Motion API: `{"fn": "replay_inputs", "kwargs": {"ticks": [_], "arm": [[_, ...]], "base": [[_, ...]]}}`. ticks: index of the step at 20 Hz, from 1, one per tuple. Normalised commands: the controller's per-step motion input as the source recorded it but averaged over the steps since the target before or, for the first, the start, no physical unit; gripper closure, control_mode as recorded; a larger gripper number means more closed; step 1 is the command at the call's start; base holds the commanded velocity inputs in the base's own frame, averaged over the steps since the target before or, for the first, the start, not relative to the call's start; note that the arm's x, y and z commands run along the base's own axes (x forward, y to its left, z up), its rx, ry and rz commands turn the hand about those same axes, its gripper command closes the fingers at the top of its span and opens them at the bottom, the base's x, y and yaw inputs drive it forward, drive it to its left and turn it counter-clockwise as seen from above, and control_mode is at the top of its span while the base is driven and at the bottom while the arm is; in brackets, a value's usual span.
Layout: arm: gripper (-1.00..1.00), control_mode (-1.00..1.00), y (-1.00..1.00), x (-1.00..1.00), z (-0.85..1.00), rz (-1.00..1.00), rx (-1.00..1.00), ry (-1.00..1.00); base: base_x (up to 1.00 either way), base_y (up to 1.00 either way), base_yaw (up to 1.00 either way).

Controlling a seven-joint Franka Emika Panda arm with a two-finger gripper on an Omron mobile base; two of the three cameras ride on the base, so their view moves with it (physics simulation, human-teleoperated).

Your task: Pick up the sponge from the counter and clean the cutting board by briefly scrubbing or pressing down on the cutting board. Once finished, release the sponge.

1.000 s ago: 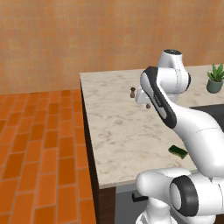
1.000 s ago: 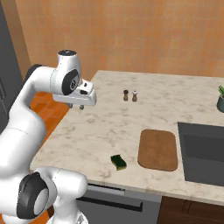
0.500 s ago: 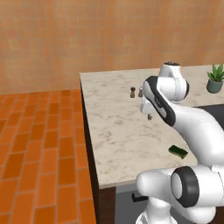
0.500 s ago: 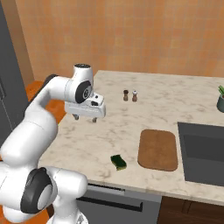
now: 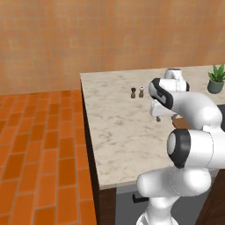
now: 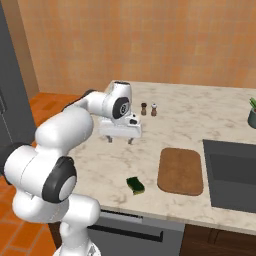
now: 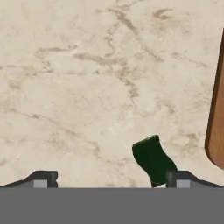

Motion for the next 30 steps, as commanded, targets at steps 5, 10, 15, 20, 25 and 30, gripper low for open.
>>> {"fn": "replay_inputs", "kwargs": {"ticks": [5,10,15,20,25,30], "arm": [[-1.0,-1.0,-0.2,-0.36,-0.43,0.34,-0.05,0.01],[-1.0,-1.0,-0.32,-0.36,-0.4,0.34,-0.04,0.0],[-1.0,-1.0,-0.45,-0.29,-0.38,0.27,0.0,-0.03],[-1.0,-1.0,-0.19,0.0,-0.33,0.05,0.02,-0.14],[-1.0,-1.0,-0.07,0.11,-0.31,-0.06,0.04,-0.04],[-1.0,-1.0,-0.1,0.01,-0.36,-0.07,0.0,0.0]], "base": [[0.0,0.0,0.0],[0.0,0.0,0.0],[0.0,0.0,0.0],[0.0,0.0,0.0],[0.0,0.0,0.0],[0.0,0.0,0.0]]}}
